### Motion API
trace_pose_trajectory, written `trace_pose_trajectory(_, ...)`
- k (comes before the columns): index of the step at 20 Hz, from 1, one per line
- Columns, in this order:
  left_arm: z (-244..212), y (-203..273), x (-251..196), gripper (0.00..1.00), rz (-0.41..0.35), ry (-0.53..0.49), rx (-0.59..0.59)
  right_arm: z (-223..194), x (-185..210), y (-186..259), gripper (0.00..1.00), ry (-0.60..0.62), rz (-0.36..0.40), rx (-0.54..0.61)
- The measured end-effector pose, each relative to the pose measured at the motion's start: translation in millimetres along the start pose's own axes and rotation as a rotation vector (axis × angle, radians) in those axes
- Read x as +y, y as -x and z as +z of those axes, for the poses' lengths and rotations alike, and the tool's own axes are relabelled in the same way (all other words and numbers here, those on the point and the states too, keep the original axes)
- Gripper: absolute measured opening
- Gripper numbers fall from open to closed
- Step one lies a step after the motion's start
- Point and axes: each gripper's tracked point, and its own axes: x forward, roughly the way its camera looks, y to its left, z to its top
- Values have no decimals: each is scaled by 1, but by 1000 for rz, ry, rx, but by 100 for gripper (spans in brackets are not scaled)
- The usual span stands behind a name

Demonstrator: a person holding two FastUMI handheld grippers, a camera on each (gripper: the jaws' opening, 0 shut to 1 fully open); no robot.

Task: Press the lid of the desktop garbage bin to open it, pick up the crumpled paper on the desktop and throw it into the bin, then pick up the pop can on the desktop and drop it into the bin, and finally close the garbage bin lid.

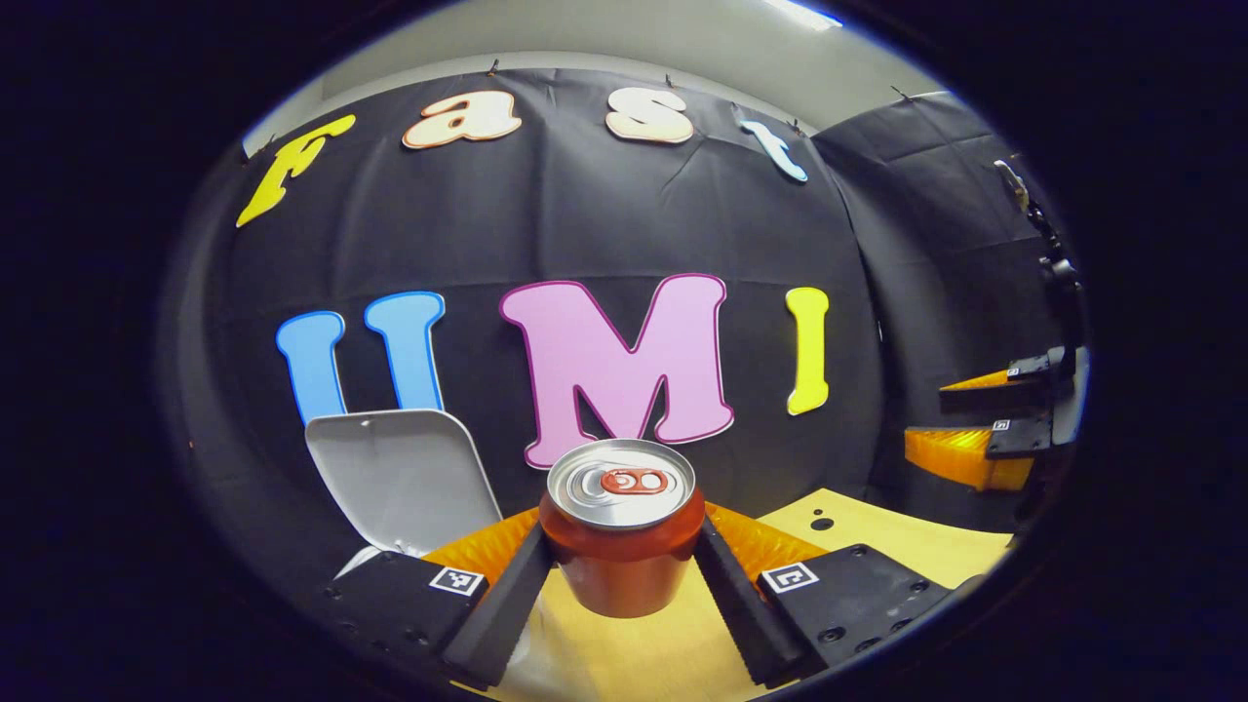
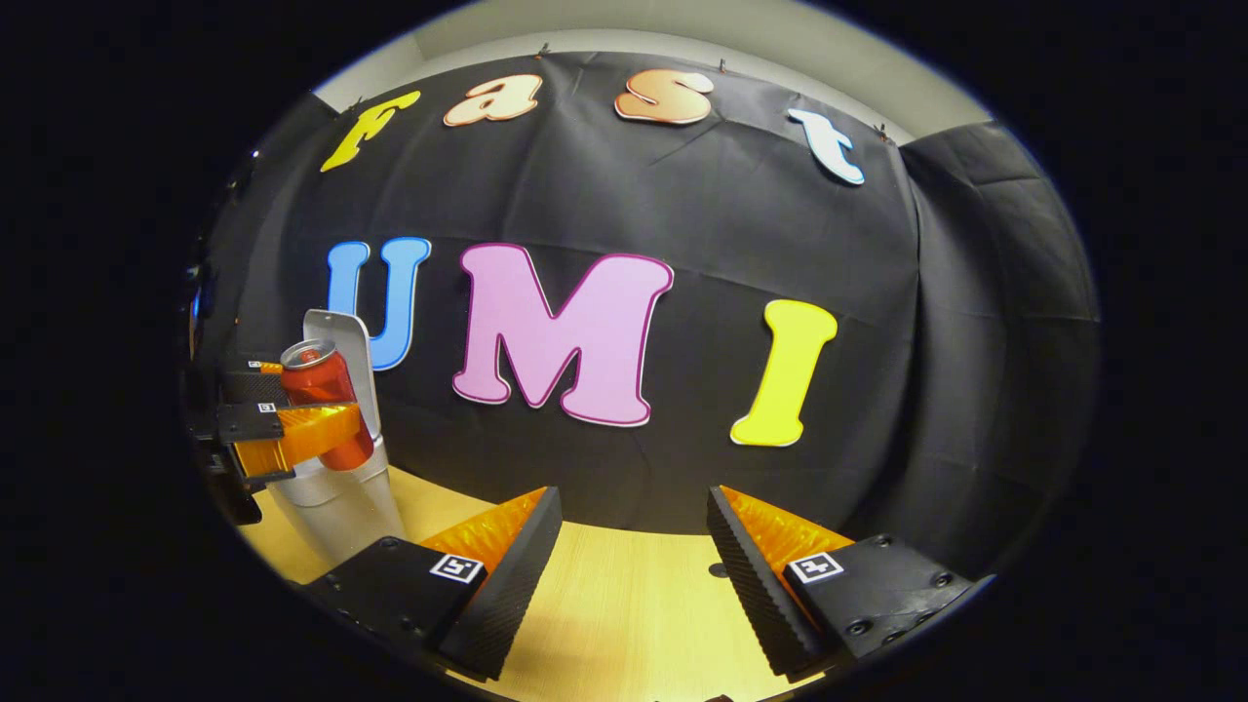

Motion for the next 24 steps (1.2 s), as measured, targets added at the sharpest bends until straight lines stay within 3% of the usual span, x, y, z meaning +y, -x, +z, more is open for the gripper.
trace_pose_trajectory(4, -19, 5, 61, 88, 67, 5, 33, 28, 1, 14, 96, 0, -37, -36)
trace_pose_trajectory(10, -60, 6, 141, 88, 130, -12, 106, 33, -6, 36, 97, 28, -99, -28)
trace_pose_trajectory(16, -77, -4, 148, 88, 118, 3, 131, 29, -8, 43, 97, 32, -134, -8)
trace_pose_trajectory(24, -53, -3, 152, 93, 151, 19, 98, 26, -9, 38, 96, 18, -140, -3)
